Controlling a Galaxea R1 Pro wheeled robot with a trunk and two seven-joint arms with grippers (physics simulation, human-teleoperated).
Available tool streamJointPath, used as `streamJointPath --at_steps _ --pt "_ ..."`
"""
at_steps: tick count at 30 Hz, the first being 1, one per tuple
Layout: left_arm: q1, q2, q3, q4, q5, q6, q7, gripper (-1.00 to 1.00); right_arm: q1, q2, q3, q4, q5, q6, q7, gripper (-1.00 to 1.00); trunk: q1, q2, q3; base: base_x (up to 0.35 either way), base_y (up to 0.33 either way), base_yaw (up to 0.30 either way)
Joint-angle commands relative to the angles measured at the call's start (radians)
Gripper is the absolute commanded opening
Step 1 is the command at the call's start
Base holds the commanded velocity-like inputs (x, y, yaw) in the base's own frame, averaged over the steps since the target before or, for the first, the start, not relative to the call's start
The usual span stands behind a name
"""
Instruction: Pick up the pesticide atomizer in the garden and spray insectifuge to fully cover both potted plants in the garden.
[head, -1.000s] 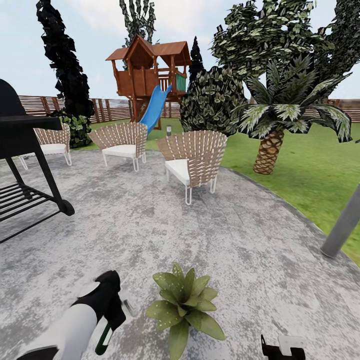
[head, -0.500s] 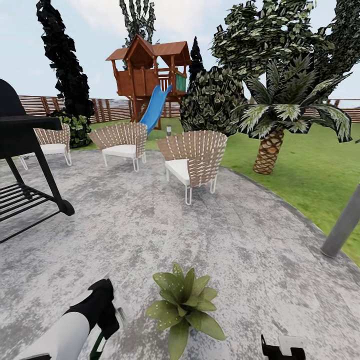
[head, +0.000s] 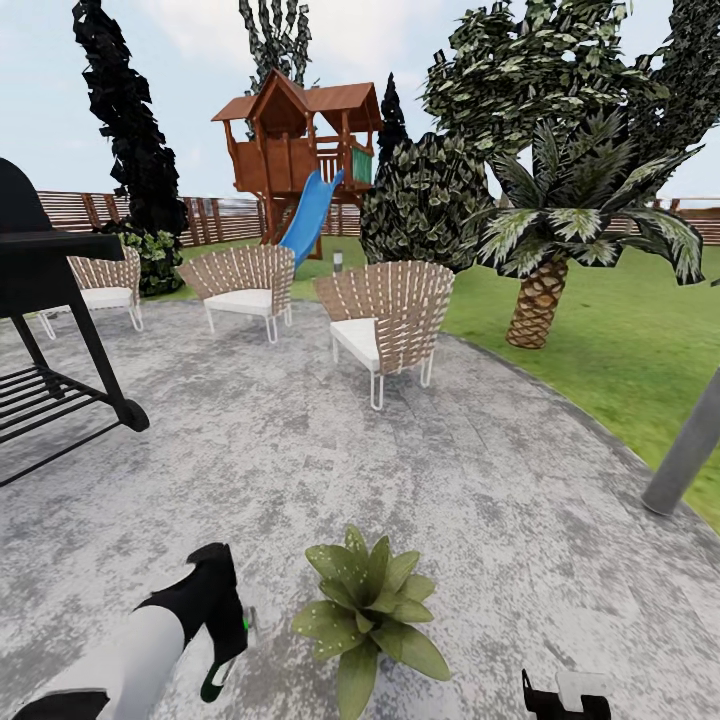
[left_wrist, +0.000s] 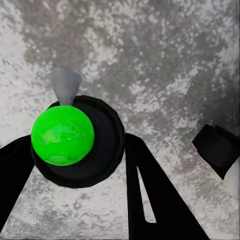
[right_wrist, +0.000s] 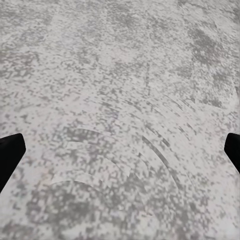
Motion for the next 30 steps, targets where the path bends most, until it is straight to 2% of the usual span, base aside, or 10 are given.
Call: streamJointPath --at_steps 1,5,9,12,16,20,22,24,25,30 --pt "-0.016 -0.001 0.001 -0.003 -0.016 0.011 -0.029 -1.0 -0.001 0.0 -0.004 0.002 0.011 -0.003 -0.006 1.0 0.0 0.0 -0.001 0.0 0.0 0.0" --pt "-0.022 0.012 0.003 -0.005 -0.027 0.011 -0.043 -1.0 -0.001 0.0 -0.004 0.001 0.011 -0.003 -0.006 1.0 0.0 0.0 -0.001 0.0 0.0 0.0" --pt "-0.017 0.043 0.01 -0.002 -0.017 0.011 0.017 -1.0 -0.001 0.001 -0.004 0.002 0.011 -0.003 -0.005 1.0 0.0 0.0 -0.001 0.0 0.0 0.0" --pt "-0.017 0.034 0.063 0.01 0.0 0.054 0.067 -1.0 -0.001 0.001 -0.004 0.002 0.011 -0.003 -0.005 1.0 0.0 0.0 -0.001 0.0 0.0 0.0" --pt "-0.015 0.037 0.074 0.016 0.0 0.105 0.14 -1.0 -0.001 0.001 -0.004 0.002 0.011 -0.003 -0.005 1.0 0.0 0.0 -0.001 0.0 0.0 0.0" --pt "0.057 0.035 0.076 0.014 0.006 0.108 0.183 -1.0 -0.001 0.001 -0.004 0.002 0.011 -0.003 -0.005 1.0 0.0 0.0 -0.001 0.0 0.0 0.0" --pt "0.07 0.039 0.093 0.015 0.045 0.106 0.189 -1.0 -0.001 0.001 -0.004 0.001 0.011 -0.003 -0.005 1.0 0.0 0.0 -0.001 0.0 0.0 0.0" --pt "0.08 0.043 0.114 0.015 0.135 0.099 0.199 -1.0 -0.001 0.001 -0.004 0.002 0.011 -0.003 -0.005 1.0 0.0 0.0 -0.001 0.0 0.0 0.0" --pt "0.087 0.044 0.12 0.016 0.159 0.098 0.223 -1.0 -0.001 0.002 -0.004 0.002 0.011 -0.003 -0.005 1.0 0.0 0.0 -0.001 0.0 0.0 0.0" --pt "0.125 0.045 0.12 0.012 0.184 0.096 0.323 -1.0 -0.001 0.006 -0.004 0.002 0.011 -0.003 -0.005 1.0 0.0 0.0 -0.001 0.0 0.0 0.005"
